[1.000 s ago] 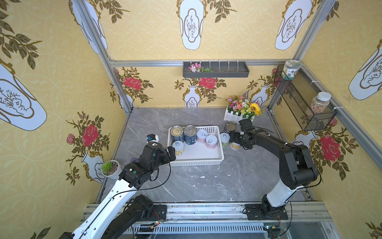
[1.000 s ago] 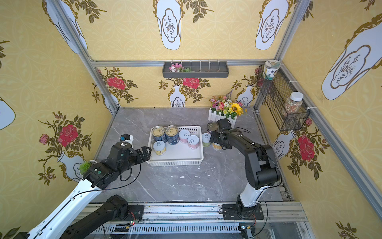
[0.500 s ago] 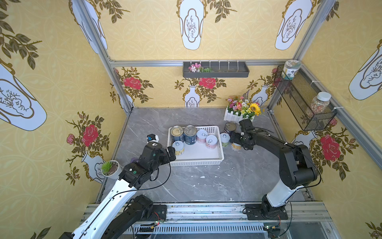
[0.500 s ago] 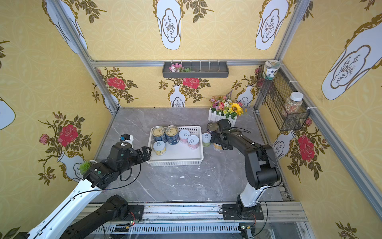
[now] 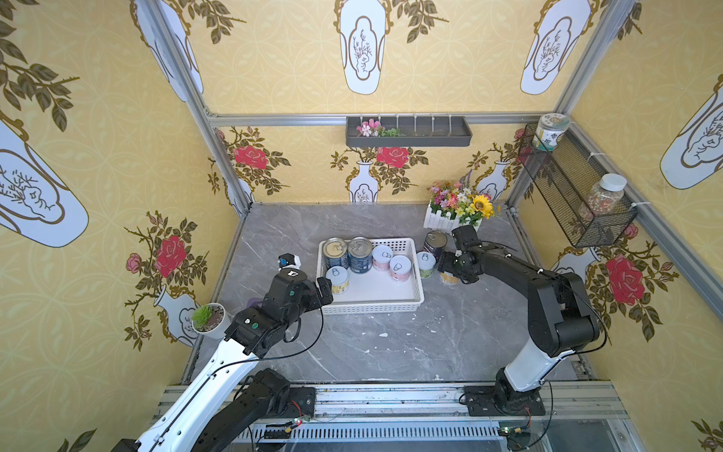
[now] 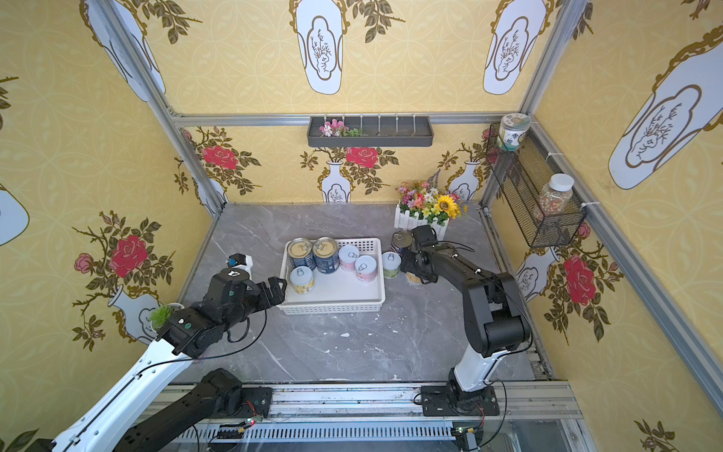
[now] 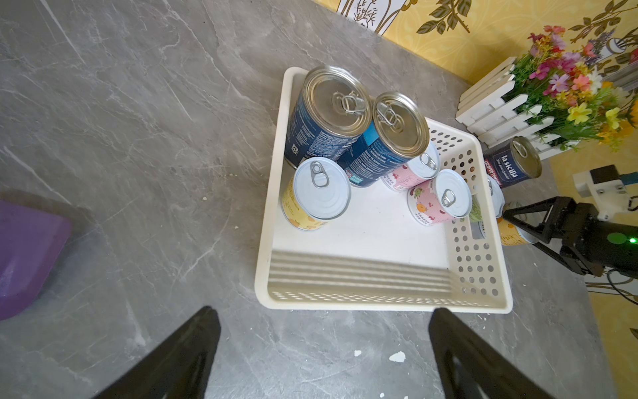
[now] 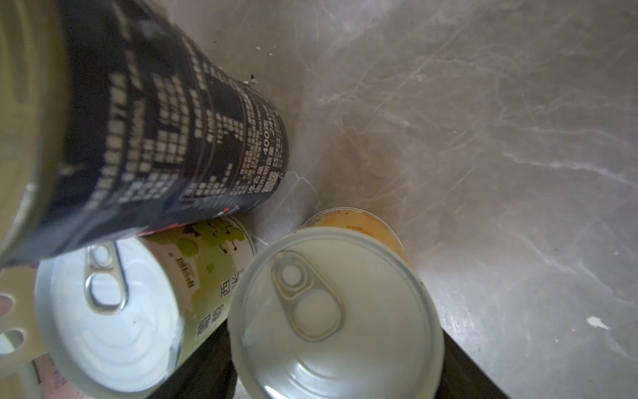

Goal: Put the canned food in the basket
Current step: Pick up the canned food from the center of the board, then place the canned food in the basket.

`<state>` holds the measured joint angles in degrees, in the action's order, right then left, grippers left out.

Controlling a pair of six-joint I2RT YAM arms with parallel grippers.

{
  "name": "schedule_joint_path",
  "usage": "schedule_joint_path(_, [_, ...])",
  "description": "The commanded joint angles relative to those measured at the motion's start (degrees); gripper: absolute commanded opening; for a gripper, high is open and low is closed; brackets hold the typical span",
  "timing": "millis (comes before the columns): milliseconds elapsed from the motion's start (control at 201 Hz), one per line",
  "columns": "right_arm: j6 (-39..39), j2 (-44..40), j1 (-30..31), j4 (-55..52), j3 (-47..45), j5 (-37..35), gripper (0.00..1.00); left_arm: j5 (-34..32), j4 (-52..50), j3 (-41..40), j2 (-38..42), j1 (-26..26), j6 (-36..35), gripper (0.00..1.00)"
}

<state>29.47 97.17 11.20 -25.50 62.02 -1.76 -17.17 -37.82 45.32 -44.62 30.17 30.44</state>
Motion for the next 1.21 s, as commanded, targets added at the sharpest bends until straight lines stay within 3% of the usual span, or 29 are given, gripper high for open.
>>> schedule_joint_path(0, [-0.54,-1.41,0.39,-0.24,-0.23,-2.04,0.76,-0.55,-0.15,0.21,0.07,-0.03,0.06,1.0])
schedule_joint_path(374, [-0.86,-5.95,3.62,-1.05,-0.78,-6.82,0.73,-0.43,-0.17,0.3,0.02,-0.03,0.05,1.0])
schedule_joint_path(713, [-1.12,-12.83,11.71,-1.45,-1.29,-14.5,0.73,-0.32,-0.15,0.18,0.06,-0.03,0.01,1.0])
schedule_joint_path(907, [-0.97,-17.21,14.11,0.06,-2.34,-15.29,0.72,-0.3,-0.15,0.27,0.04,-0.02,0.05,1.0])
schedule_joint_path(1206, [-1.04,-21.91,22.46,0.75,-0.72,-19.07,0.7,-0.59,-0.15,0.29,0.07,0.01,0.14,1.0])
